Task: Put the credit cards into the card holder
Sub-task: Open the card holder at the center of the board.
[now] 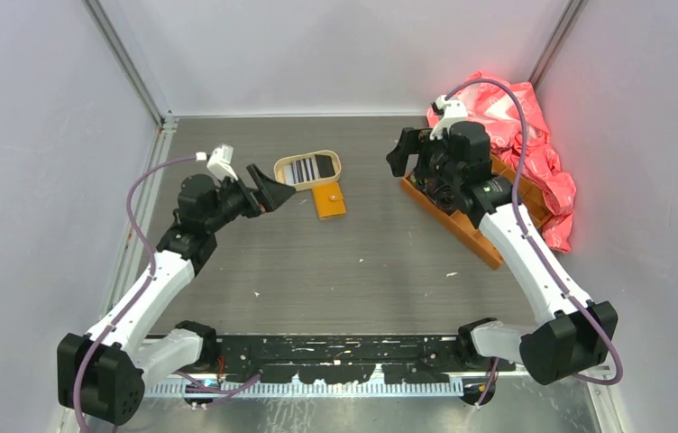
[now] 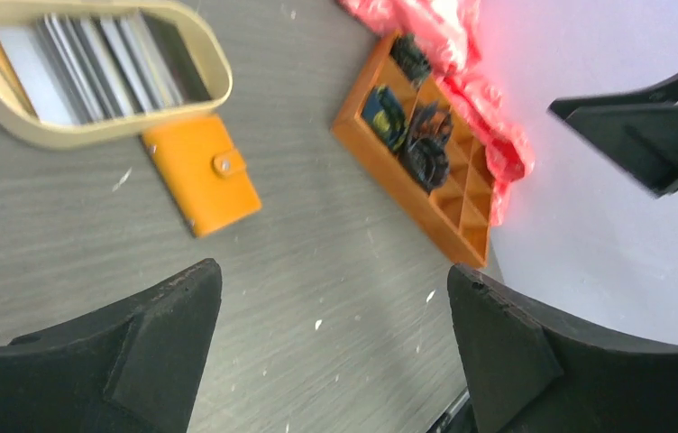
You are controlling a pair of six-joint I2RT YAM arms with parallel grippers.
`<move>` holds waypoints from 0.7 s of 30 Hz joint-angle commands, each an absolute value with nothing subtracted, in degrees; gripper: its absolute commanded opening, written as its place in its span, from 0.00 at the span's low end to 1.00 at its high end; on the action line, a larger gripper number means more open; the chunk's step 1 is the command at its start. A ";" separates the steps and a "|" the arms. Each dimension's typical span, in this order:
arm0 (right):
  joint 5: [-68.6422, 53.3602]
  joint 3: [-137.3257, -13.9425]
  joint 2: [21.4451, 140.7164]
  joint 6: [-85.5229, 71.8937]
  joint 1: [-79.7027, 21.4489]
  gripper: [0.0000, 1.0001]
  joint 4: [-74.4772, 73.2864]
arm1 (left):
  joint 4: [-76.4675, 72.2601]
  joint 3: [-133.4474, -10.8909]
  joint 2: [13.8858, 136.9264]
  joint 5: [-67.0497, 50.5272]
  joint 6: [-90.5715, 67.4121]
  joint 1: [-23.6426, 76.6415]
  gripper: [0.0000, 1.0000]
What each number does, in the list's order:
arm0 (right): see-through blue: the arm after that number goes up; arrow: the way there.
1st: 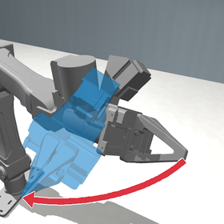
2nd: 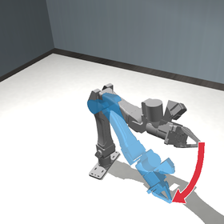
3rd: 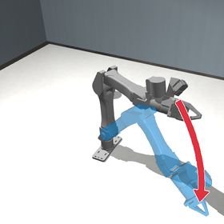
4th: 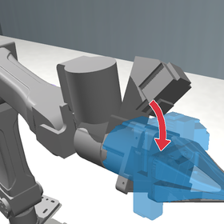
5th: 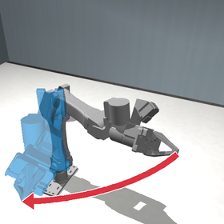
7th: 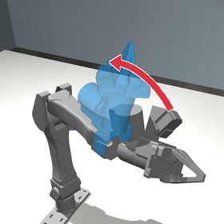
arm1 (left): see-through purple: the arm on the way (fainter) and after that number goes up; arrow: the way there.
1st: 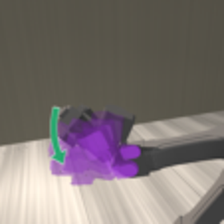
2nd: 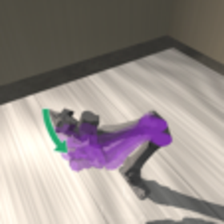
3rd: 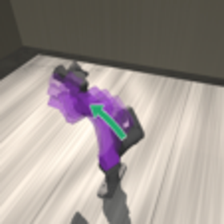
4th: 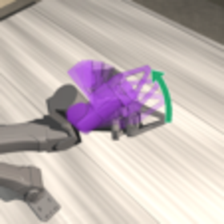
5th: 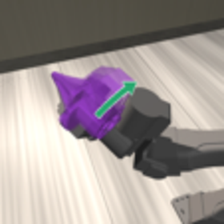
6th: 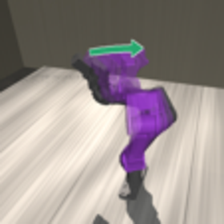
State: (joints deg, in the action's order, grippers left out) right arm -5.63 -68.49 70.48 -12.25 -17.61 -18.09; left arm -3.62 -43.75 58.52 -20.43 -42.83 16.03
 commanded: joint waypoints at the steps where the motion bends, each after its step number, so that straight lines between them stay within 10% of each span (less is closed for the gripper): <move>1: -13.29 -67.32 68.94 -13.27 -16.83 0.99 -14.25 | -10.41 -36.86 57.90 -26.67 -43.95 15.73 0.93; 7: -39.77 -61.28 69.61 1.56 -15.91 0.99 -16.34 | -17.71 -30.29 61.58 -27.19 -44.54 17.16 0.85; 21: -42.28 -54.37 73.99 7.12 -14.01 0.99 -14.30 | -41.36 -32.80 93.62 -19.41 -48.21 22.85 0.67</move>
State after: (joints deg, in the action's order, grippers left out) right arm -39.75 -54.02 73.73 4.75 -14.28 -16.73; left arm -29.89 -29.06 87.35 -20.03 -44.95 22.92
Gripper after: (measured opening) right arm 0.994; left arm 0.707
